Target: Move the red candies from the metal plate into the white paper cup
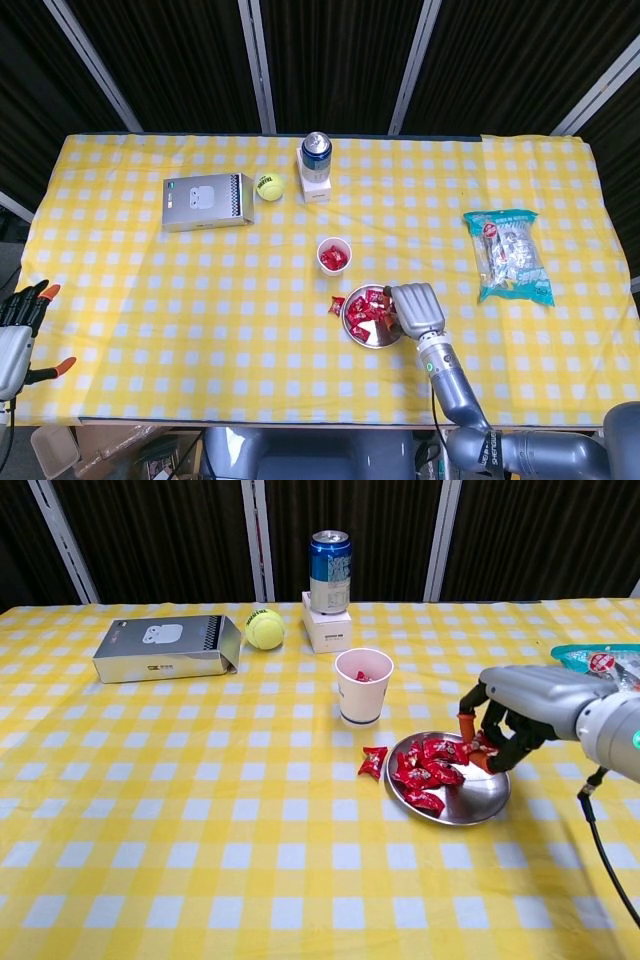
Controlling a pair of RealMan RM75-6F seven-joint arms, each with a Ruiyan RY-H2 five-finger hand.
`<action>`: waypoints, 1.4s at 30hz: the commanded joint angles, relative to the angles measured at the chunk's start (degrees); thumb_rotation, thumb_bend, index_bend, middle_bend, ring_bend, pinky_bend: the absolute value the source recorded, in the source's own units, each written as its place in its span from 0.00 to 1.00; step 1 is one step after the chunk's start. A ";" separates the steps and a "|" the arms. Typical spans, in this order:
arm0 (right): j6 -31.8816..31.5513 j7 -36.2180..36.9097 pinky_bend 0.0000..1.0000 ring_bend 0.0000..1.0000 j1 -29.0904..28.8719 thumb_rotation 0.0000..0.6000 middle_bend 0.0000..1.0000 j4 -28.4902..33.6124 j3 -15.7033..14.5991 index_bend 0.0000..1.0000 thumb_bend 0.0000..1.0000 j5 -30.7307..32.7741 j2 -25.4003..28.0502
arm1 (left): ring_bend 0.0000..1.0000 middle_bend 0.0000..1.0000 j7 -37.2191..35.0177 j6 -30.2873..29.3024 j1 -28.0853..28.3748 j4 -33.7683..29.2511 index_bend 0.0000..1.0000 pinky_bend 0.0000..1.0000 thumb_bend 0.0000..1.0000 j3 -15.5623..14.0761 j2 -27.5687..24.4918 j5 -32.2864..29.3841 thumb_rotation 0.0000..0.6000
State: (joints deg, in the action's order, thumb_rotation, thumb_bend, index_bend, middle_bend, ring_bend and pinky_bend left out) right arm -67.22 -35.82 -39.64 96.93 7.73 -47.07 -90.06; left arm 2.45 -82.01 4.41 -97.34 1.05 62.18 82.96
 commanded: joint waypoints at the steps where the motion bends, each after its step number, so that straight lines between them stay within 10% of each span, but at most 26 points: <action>1: -0.57 -0.67 1.00 0.93 -1.27 1.00 0.79 2.45 2.84 0.61 0.55 0.11 1.53 | 0.00 0.00 -0.10 0.14 0.03 -0.09 0.00 0.00 0.01 -0.02 -0.03 -0.08 1.00; 15: 3.25 -3.04 1.00 0.93 -9.80 1.00 0.79 -1.21 11.90 0.61 0.55 6.89 -1.09 | 0.00 0.00 -0.67 1.51 0.55 -0.64 0.00 0.00 0.01 0.26 -0.38 -1.19 1.00; 26: 7.37 -2.22 1.00 0.93 -14.42 1.00 0.79 -13.61 12.58 0.59 0.55 10.23 -7.43 | 0.00 0.00 -1.86 2.48 0.84 -0.93 0.00 0.00 0.01 0.23 -1.01 -1.64 1.00; 31: 8.33 -1.17 1.00 0.93 -15.28 1.00 0.79 -17.52 12.21 0.40 0.48 9.74 -9.44 | 0.00 0.00 -2.33 2.79 0.90 -1.05 0.00 0.00 0.01 0.25 -1.23 -1.91 1.00; 42: 6.14 0.15 1.00 0.93 -14.58 1.00 0.79 -15.72 11.50 0.31 0.44 6.74 -9.01 | 0.00 0.00 -2.37 2.74 0.84 -1.32 0.00 0.00 0.01 0.23 -1.34 -2.09 1.00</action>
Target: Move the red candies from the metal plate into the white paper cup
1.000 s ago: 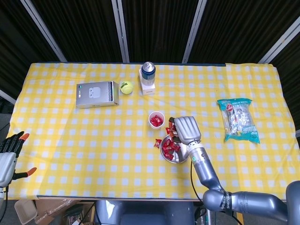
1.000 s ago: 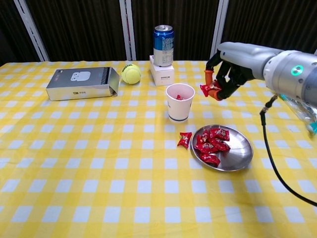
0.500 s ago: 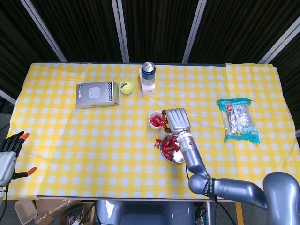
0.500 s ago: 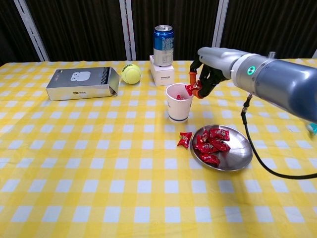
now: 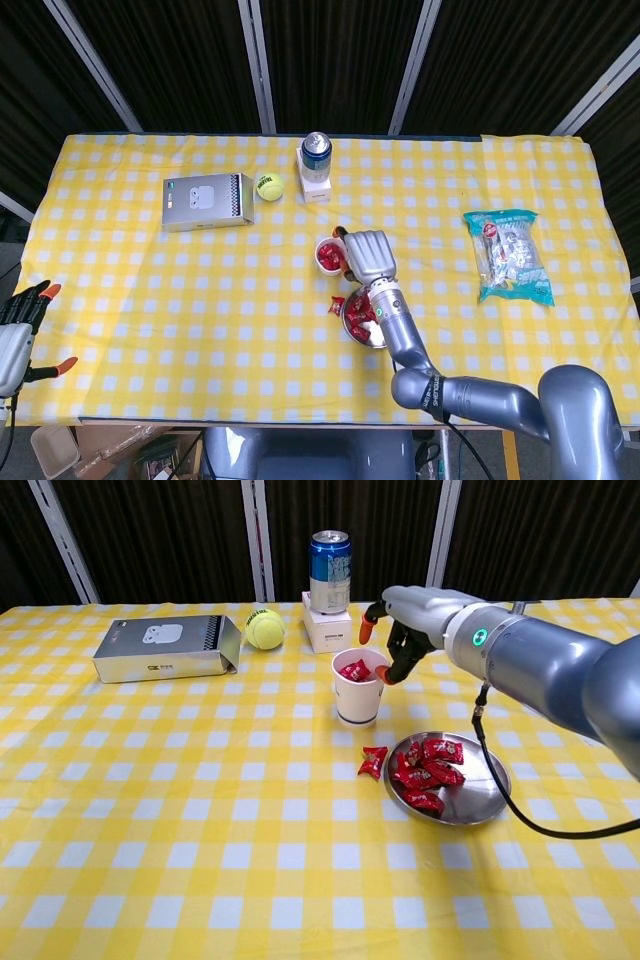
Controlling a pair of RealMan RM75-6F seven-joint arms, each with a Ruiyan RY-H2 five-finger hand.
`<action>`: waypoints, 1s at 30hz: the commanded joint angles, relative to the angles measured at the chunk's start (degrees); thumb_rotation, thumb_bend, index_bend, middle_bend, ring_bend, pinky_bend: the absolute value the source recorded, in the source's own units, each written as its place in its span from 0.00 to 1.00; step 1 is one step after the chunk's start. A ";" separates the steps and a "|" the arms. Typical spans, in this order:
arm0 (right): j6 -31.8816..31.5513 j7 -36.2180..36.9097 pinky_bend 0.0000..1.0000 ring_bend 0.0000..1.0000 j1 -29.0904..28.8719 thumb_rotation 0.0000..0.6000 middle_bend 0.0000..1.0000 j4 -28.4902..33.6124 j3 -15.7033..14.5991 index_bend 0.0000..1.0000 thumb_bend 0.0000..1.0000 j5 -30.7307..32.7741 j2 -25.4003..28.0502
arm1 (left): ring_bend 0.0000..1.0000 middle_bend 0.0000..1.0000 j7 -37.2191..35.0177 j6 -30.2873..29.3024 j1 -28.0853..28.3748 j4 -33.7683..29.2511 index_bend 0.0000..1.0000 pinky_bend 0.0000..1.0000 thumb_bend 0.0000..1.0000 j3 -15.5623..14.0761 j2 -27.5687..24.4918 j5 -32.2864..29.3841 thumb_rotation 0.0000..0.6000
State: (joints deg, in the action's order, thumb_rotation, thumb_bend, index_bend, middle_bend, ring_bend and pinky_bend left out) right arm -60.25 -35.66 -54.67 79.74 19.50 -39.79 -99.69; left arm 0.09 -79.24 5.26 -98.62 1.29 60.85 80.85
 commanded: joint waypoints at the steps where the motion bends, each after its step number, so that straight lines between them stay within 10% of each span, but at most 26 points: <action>1: -1.44 -0.12 1.00 0.93 0.78 1.00 0.79 2.70 -0.44 0.31 0.44 -0.76 1.06 | 0.00 0.00 -0.02 -0.07 -0.02 -0.06 0.00 0.00 0.01 -0.02 -0.01 0.08 1.00; 14: -9.81 -4.25 1.00 0.93 5.97 1.00 0.79 22.22 -7.15 0.31 0.42 -5.20 5.70 | 0.00 0.00 0.16 -0.92 -0.19 0.29 0.00 0.00 0.01 -0.35 0.20 1.46 1.00; 30: -11.52 -7.12 1.00 0.93 8.67 1.00 0.79 20.62 -12.82 0.30 0.41 -4.44 0.05 | 0.00 0.00 0.00 -1.41 -0.34 0.60 0.00 0.00 0.02 -0.42 0.31 1.89 1.00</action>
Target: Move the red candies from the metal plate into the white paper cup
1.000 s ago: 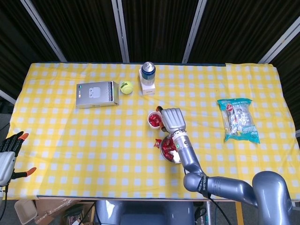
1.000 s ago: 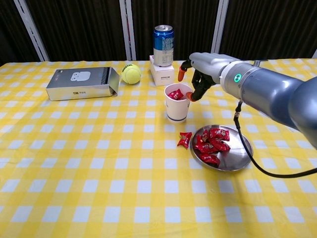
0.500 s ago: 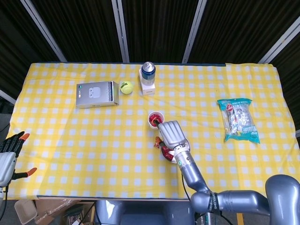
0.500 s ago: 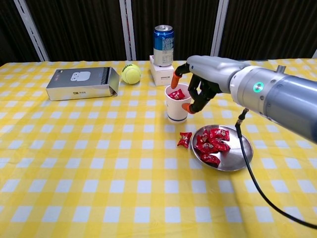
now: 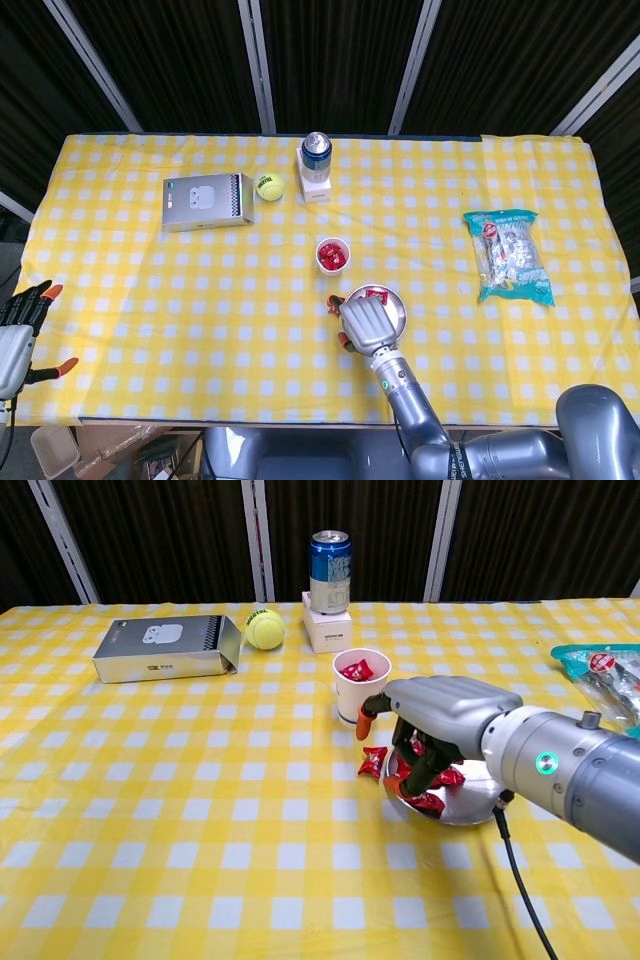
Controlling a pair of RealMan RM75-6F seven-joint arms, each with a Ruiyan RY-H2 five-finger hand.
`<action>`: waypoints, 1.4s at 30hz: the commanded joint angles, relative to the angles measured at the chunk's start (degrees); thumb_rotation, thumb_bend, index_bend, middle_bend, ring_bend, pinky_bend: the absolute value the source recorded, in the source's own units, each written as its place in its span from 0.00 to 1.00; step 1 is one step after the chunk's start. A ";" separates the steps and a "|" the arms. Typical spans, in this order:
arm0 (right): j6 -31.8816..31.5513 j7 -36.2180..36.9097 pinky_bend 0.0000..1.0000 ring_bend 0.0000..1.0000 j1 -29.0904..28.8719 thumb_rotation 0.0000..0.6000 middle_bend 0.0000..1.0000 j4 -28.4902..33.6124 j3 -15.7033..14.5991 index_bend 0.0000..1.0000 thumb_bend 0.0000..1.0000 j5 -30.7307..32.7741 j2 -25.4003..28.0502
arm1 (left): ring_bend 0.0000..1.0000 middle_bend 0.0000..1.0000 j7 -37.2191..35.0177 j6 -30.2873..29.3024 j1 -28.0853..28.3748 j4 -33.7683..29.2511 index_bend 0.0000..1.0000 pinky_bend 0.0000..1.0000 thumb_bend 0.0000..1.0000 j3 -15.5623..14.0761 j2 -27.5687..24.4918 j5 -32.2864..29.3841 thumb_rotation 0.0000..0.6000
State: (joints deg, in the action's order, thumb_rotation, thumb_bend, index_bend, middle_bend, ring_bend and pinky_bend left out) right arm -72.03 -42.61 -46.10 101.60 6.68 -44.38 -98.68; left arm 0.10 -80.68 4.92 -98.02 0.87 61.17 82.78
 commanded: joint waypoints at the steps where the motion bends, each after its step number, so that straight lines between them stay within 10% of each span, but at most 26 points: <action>1: 0.36 -0.19 1.00 0.93 0.09 1.00 0.79 -1.68 0.09 0.30 0.41 0.23 -1.25 | 0.00 0.00 -0.01 0.02 0.01 0.00 0.00 0.00 0.02 0.02 -0.02 -0.06 1.00; 28: 5.30 -1.57 1.00 0.93 -2.04 1.00 0.79 -12.31 5.14 0.27 0.41 6.83 -7.73 | 0.00 0.00 -0.42 0.96 0.27 -0.46 0.00 0.00 0.02 0.00 -0.46 -0.72 1.00; 42: 6.27 -1.50 1.00 0.93 -1.60 1.00 0.79 -16.18 5.63 0.45 0.41 8.30 -8.05 | 0.00 0.00 -0.71 1.15 0.33 -0.63 0.00 0.00 0.02 -0.05 -0.62 -0.76 1.00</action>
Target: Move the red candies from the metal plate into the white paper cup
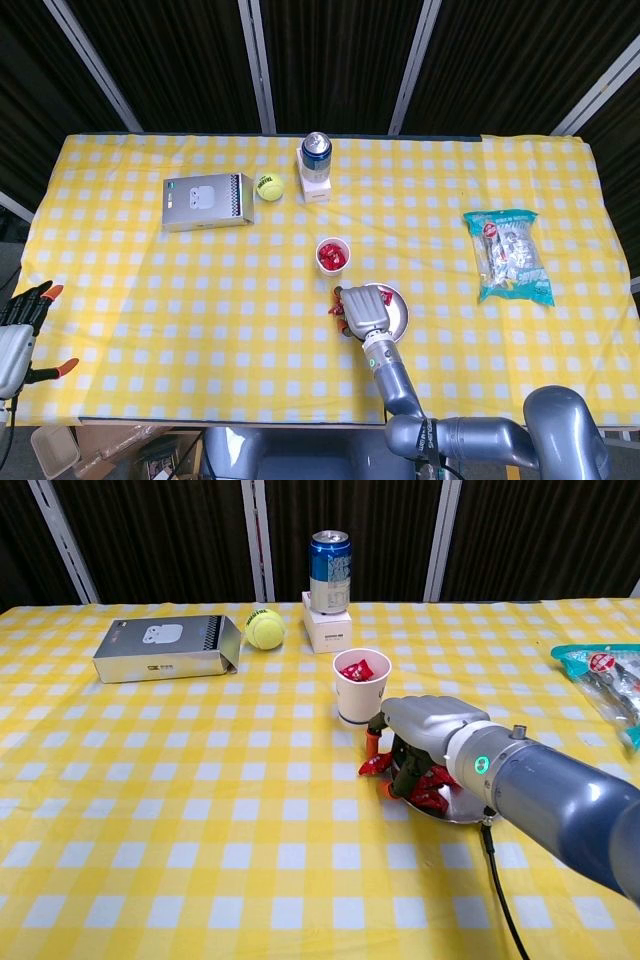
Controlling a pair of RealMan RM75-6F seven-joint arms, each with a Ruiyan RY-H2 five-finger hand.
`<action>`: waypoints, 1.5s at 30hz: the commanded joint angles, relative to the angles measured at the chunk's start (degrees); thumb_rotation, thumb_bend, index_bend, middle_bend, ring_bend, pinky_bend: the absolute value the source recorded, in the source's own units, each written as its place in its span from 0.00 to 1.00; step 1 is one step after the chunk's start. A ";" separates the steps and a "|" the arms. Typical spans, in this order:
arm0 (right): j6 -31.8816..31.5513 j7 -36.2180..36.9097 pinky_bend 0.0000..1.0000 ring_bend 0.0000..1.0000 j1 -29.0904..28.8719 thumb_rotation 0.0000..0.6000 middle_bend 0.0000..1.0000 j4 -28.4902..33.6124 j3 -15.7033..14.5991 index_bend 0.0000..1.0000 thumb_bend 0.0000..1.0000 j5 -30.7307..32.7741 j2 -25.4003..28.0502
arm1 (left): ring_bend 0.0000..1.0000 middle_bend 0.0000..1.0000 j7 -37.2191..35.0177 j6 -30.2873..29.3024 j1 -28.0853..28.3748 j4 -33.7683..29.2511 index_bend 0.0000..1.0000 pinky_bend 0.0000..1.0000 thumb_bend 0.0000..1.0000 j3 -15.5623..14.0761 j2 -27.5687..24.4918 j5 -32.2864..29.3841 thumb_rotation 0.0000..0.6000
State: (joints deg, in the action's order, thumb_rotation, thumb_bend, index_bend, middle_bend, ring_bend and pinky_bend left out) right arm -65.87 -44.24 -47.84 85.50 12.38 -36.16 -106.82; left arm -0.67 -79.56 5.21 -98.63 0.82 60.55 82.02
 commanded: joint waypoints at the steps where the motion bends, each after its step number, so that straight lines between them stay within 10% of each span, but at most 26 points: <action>1: 0.19 0.27 1.00 0.93 0.24 1.00 0.79 -0.09 -0.07 0.47 0.41 0.10 0.13 | 0.00 0.00 0.13 0.03 0.05 -0.03 0.00 0.00 0.02 0.01 -0.01 0.02 1.00; 29: -1.92 2.19 1.00 0.93 2.65 1.00 0.79 8.98 -0.78 0.57 0.50 -3.98 3.31 | 0.00 0.00 0.42 -0.57 -0.15 0.14 0.00 0.00 0.02 -0.05 0.21 0.39 1.00; 45: -2.63 0.24 1.00 0.93 -2.51 1.00 0.79 13.28 10.02 0.57 0.50 -2.91 9.18 | 0.00 0.00 1.05 -0.23 0.00 -0.12 0.00 0.00 0.02 0.03 0.30 -0.07 1.00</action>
State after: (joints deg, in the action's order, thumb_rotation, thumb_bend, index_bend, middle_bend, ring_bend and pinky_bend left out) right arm -68.99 -43.83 -49.43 99.89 21.42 -39.97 -97.88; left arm 0.39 -79.79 5.20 -98.74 0.84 60.84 81.94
